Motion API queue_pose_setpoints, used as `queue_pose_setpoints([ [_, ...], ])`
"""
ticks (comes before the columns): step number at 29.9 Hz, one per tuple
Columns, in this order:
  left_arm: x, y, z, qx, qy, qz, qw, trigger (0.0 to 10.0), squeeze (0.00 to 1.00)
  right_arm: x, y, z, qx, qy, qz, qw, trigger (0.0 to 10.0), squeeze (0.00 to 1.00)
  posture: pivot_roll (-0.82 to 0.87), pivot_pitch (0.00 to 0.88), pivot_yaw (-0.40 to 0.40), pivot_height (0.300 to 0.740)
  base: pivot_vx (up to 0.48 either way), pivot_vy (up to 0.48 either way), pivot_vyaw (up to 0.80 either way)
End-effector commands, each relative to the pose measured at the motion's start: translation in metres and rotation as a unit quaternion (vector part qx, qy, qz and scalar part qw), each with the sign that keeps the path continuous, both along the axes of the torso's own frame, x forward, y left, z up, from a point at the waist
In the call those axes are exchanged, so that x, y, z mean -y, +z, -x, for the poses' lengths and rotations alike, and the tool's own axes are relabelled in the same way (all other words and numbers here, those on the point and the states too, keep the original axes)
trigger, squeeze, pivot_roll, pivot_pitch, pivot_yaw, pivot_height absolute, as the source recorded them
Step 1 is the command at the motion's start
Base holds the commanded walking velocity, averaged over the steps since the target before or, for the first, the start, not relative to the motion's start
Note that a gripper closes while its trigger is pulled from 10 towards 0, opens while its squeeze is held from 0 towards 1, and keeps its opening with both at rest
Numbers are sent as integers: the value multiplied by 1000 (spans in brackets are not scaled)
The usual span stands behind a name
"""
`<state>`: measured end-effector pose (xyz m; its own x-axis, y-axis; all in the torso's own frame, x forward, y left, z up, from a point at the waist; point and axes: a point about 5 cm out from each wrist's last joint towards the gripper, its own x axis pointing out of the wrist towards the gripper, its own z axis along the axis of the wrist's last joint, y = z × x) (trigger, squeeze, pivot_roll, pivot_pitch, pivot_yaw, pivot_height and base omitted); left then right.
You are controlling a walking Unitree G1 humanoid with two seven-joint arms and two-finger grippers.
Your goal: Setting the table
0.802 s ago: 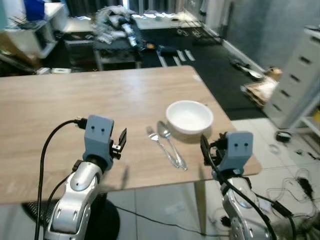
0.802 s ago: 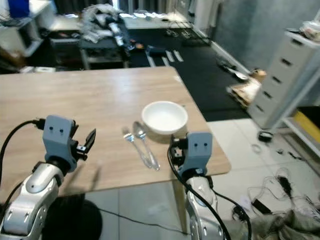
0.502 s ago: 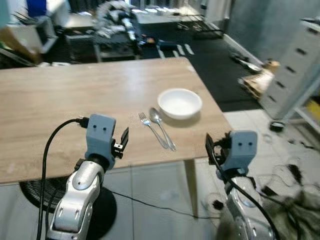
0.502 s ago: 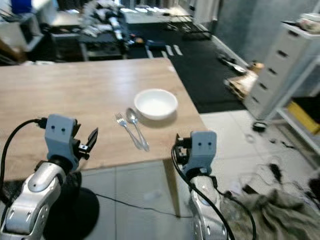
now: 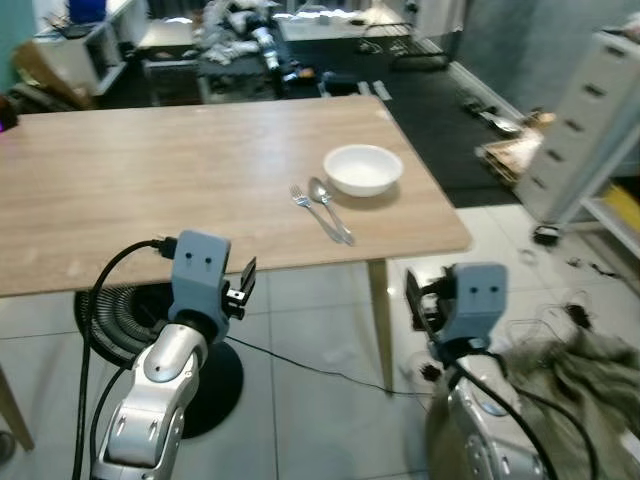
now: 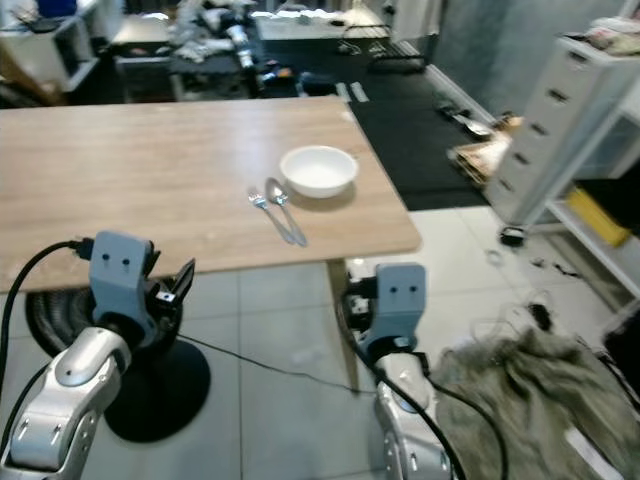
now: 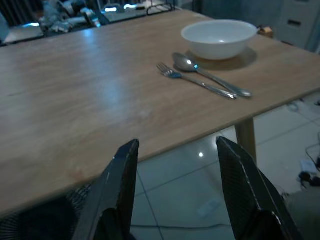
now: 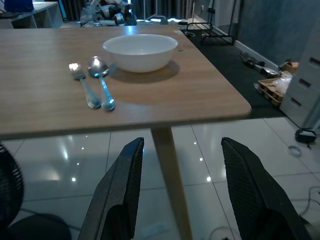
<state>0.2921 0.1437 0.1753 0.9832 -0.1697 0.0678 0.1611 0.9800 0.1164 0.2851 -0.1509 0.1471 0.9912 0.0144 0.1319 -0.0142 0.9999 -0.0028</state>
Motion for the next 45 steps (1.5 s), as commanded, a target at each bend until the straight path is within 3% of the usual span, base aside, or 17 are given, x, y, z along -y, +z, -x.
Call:
queue_pose_setpoints([
  [1, -5, -5, 2, -9, 10, -3, 1000, 10000, 0, -6, -3, 1, -6, 9, -3, 1000, 10000, 0, 12, 0, 79, 740, -375, 0, 0],
  [17, -2, -6, 2, -10, 9, -1, 1000, 10000, 0, -5, -4, 2, -7, 10, -1, 1000, 10000, 0, 8, 0, 74, 740, -363, 0, 0],
  [23, -2, -6, 2, -10, 9, 2, 1000, 10000, 0, -5, -4, 2, -8, 12, -3, 1000, 10000, 0, 7, 0, 73, 740, 0, 0, 0],
  [39, -2, -9, 2, -15, 9, 1, 1000, 10000, 0, -6, -6, 2, -13, 18, -10, 1000, 10000, 0, 6, 0, 70, 740, 0, 0, -787],
  [45, -7, -24, 3, -42, 17, -7, 999, 10000, 0, -6, -14, 3, -27, 29, 3, 999, 10000, 0, 5, 0, 69, 740, 0, 0, -800],
])
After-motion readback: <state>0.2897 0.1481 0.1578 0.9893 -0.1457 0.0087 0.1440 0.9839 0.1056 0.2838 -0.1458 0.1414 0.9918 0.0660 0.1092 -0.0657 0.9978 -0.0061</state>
